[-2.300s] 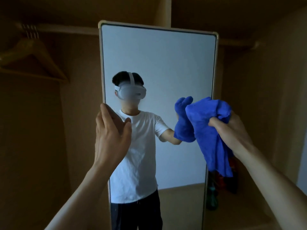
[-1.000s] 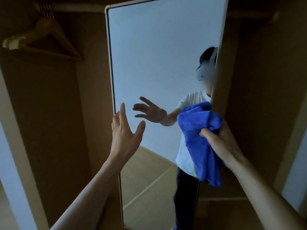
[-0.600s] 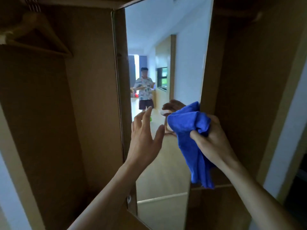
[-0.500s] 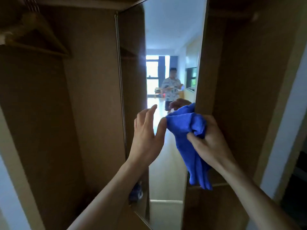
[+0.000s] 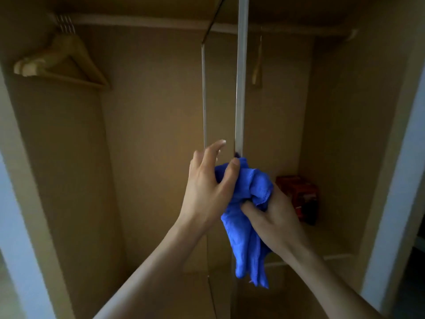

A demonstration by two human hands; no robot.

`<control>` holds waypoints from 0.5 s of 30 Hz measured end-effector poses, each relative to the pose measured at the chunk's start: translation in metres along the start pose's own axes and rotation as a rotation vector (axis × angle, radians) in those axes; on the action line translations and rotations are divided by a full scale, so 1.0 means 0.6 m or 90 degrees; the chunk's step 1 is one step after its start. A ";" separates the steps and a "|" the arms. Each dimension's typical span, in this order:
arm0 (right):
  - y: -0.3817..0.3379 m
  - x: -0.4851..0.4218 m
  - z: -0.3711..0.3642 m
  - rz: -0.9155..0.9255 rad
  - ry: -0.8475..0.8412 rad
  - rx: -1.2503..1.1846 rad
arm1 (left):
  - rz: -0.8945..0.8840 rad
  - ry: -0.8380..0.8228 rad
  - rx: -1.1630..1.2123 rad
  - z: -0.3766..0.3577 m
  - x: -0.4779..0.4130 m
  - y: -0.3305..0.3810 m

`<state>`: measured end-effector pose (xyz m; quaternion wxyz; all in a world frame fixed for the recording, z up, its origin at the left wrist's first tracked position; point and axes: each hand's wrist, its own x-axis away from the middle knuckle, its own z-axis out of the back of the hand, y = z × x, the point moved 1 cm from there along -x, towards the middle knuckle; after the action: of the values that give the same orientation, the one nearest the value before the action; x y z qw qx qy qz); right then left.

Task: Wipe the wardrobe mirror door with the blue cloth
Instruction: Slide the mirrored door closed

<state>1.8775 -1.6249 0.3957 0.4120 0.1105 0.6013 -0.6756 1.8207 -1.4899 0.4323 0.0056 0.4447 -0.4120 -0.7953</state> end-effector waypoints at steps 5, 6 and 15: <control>-0.006 -0.006 -0.032 0.014 -0.015 -0.033 | -0.013 0.033 -0.032 0.022 -0.014 -0.001; -0.004 -0.007 -0.034 0.017 -0.006 -0.035 | -0.017 0.037 -0.037 0.024 -0.016 -0.002; 0.029 -0.022 -0.034 -0.011 -0.018 -0.021 | -0.048 0.076 -0.051 0.001 -0.039 -0.017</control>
<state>1.8908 -1.5994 0.3866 0.4163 0.0886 0.6075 -0.6707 1.8379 -1.4740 0.4425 0.0178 0.5058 -0.3616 -0.7830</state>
